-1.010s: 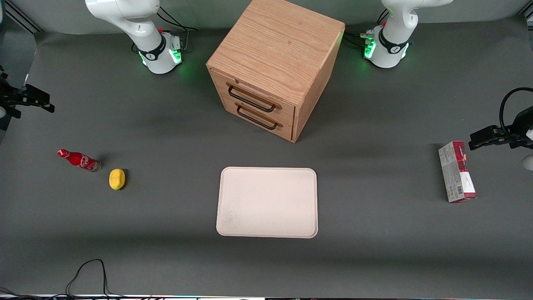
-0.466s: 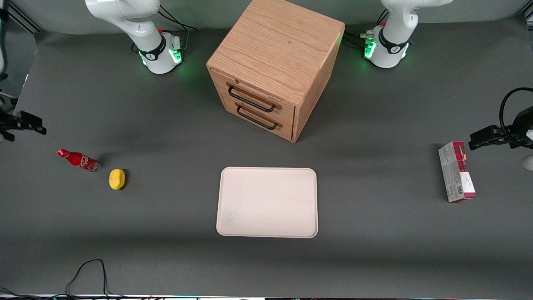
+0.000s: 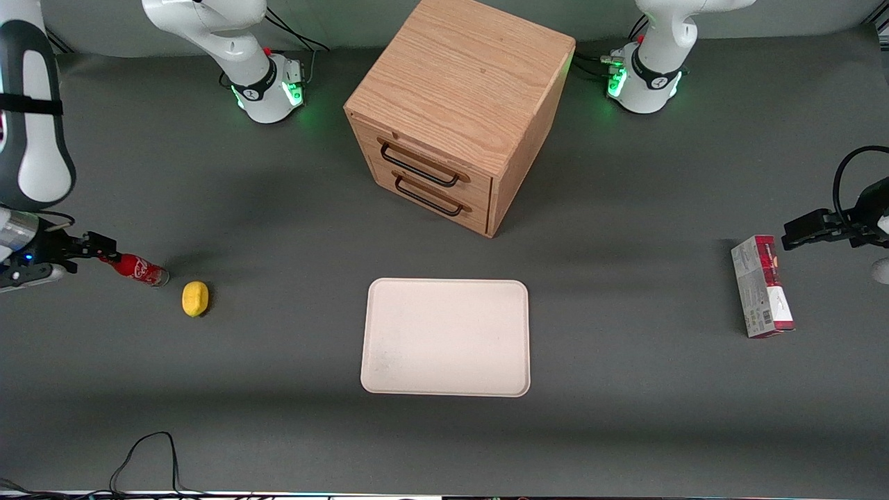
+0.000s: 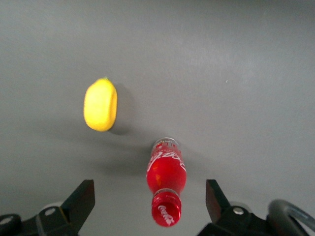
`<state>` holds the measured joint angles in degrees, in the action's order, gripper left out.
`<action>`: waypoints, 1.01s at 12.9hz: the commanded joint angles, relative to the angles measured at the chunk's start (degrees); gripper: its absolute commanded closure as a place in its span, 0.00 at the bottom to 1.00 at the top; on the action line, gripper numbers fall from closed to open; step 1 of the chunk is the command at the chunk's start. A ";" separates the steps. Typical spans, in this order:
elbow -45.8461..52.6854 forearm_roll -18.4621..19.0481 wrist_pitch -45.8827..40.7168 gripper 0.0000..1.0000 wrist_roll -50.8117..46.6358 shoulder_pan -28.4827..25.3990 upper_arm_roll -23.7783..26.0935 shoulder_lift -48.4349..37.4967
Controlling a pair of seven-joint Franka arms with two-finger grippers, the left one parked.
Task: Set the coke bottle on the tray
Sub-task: 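Close the right gripper around the bottle's body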
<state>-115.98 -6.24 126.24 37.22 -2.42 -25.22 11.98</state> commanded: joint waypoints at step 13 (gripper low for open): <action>-5.31 -1.58 7.01 1.00 2.16 -0.30 -1.76 0.94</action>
<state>-121.55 -6.28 132.68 37.38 -2.41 -26.49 12.57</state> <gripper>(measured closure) 0.630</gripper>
